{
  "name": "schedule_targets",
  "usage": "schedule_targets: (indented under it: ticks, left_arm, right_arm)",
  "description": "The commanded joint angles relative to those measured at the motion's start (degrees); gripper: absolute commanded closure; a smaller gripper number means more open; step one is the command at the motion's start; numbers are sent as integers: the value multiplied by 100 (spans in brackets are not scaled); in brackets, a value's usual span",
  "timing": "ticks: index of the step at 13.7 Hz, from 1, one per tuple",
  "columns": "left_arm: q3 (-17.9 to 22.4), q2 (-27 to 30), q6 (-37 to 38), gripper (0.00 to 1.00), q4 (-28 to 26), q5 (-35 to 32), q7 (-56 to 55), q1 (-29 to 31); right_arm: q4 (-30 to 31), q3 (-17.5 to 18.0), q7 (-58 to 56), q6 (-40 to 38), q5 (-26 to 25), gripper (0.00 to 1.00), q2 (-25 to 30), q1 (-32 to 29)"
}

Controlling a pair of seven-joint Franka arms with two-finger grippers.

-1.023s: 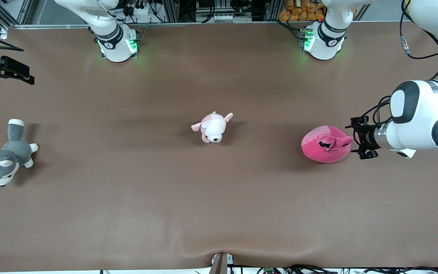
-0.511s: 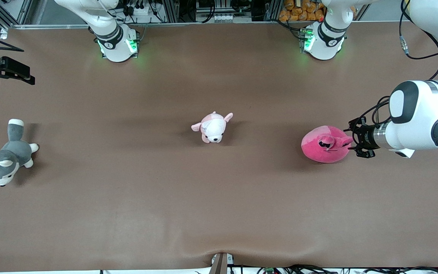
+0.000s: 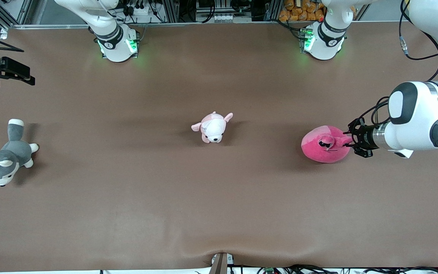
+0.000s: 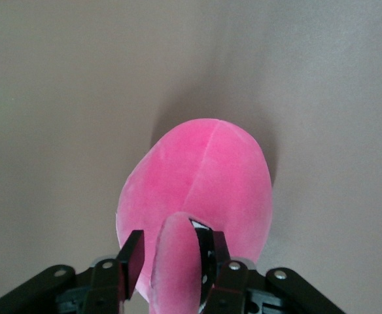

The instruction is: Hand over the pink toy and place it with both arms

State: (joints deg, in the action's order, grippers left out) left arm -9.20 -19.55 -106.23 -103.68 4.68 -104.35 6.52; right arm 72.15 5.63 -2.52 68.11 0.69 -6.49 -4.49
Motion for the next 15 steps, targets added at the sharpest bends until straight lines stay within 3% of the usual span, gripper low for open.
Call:
schedule_targets:
  ticks: [1,5,7,11,15]
  left_arm:
    - [-12,-23,-55,82,67,147,11,-28]
    - [-204,38,67,94,199,156,2,-19]
    - [-310,39,461,100,566,234,-68,-54]
    - [-451,-23,1052,100,1261,778,-199,-203]
    - [-495,39,1342,100,1990,1149,-980,-869]
  right_arm:
    - [-149,18,85,-149,-51,0,-45,53]
    - [-105,9,24,-18,1,0,-36,-34]
    - [-79,26,15,-35,-155,0,-19,62]
    - [-123,18,-1597,9,-859,0,-54,150]
    - [-158,0,-1727,264,-798,0,-98,-87]
